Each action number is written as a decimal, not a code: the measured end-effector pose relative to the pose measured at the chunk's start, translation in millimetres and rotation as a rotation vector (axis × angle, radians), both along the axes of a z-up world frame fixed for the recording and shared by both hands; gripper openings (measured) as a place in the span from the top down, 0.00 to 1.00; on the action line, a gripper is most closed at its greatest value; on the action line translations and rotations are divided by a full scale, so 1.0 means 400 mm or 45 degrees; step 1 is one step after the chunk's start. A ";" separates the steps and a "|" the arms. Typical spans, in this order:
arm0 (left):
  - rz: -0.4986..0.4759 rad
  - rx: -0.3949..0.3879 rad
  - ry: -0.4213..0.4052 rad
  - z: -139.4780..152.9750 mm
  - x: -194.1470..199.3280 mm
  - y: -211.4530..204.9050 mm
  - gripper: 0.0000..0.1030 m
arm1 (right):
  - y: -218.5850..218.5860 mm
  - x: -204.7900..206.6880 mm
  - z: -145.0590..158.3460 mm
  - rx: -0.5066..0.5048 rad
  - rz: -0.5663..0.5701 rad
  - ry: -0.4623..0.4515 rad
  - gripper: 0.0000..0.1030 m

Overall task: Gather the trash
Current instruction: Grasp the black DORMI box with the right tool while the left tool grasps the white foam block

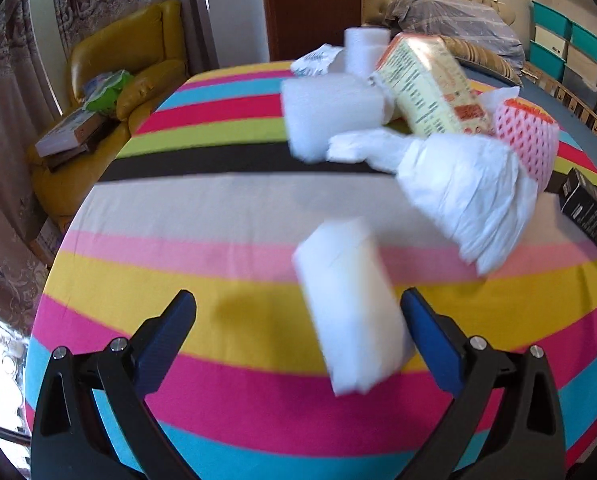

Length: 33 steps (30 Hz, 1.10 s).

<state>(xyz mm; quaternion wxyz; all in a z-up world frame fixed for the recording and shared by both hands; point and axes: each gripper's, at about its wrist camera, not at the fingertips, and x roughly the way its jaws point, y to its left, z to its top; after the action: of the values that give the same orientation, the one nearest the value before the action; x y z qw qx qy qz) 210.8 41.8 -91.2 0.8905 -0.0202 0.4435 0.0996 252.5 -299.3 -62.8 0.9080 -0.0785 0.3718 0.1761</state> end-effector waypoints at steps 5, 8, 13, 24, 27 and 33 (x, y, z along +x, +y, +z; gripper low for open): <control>0.015 -0.038 -0.004 -0.008 -0.039 0.022 0.04 | 0.013 0.052 -0.020 0.003 -0.006 0.085 0.18; 0.038 -0.050 -0.015 -0.012 -0.047 0.034 0.05 | 0.034 0.052 -0.019 -0.024 0.011 0.079 0.27; 0.058 -0.067 -0.035 -0.009 -0.057 0.046 0.10 | 0.083 0.009 -0.013 -0.018 0.099 0.077 0.51; -0.020 -0.146 -0.102 0.003 -0.072 0.013 0.22 | 0.150 -0.007 -0.012 -0.042 0.104 0.029 0.53; -0.026 -0.118 -0.109 -0.003 -0.073 0.000 0.35 | 0.157 -0.003 -0.016 -0.072 0.069 0.021 0.55; -0.047 -0.065 -0.155 -0.004 -0.079 -0.008 0.61 | 0.148 -0.012 -0.010 -0.070 0.044 -0.012 0.63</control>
<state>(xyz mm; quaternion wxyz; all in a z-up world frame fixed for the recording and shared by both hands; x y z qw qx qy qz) 179.4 38.4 -93.0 0.9167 -0.0408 0.3912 0.0705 247.6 -240.2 -67.0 0.9042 -0.1108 0.3707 0.1810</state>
